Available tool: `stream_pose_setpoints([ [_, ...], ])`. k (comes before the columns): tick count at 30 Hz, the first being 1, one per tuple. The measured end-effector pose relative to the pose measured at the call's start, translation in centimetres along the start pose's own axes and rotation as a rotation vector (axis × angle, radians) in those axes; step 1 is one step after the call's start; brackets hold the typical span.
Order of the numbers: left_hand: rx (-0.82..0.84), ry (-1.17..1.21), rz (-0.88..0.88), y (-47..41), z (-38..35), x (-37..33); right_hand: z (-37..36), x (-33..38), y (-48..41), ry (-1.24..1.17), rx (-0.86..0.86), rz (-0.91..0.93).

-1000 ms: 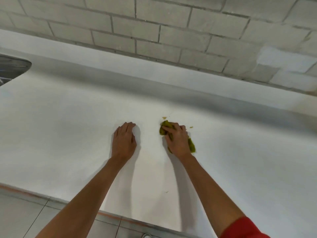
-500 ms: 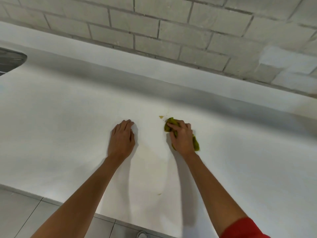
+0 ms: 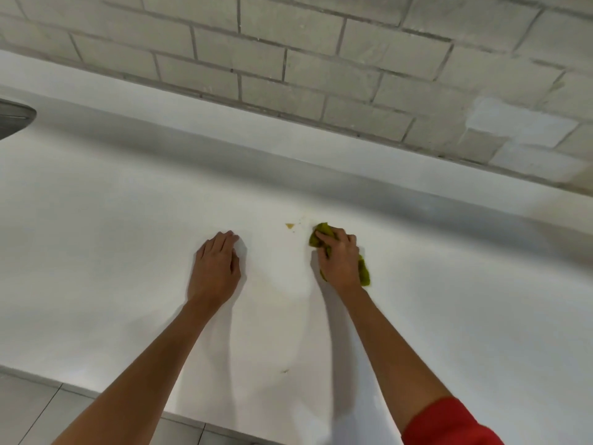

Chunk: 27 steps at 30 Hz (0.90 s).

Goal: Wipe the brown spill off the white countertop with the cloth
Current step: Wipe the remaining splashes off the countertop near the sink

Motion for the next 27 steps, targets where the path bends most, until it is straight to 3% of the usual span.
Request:
stream_pose_setpoints([
  [4,0.000,0.001,-0.001,0.1,0.1,0.0,-1.3,3.0,3.2,-0.080,0.115,0.214],
  [7,0.004,0.006,-0.002,0.2,0.1,-0.1,0.1,1.5,5.2,-0.108,0.117,0.305],
  [11,0.005,-0.004,-0.012,0.2,0.3,-0.2,2.2,-2.5,2.1,-0.054,-0.004,0.131],
  [15,0.000,-0.021,0.002,0.0,0.1,0.0,-0.3,-0.4,-1.3,0.078,0.010,0.006],
  [19,0.010,-0.016,0.010,-0.1,0.0,0.0,-3.0,5.0,0.1,0.031,0.127,0.217],
  [22,0.016,-0.028,0.015,0.1,0.0,0.0,-2.3,5.1,3.3,-0.112,0.245,0.419],
  [24,0.020,-0.026,0.019,0.2,0.0,0.1,-0.8,2.7,3.6,-0.151,0.237,0.434],
  [27,0.015,-0.019,0.017,0.1,-0.1,0.2,0.9,-1.0,-0.1,-0.125,0.116,0.284],
])
Point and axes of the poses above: each hand's wrist, its own y-axis away from the middle knuckle, its own z-axis out of the back of the hand, x = y × z, the point moved 9 cm from there along -y, towards the middle knuckle, and after that the axes turned 10 degrees about -z, right-handed, at the moved point
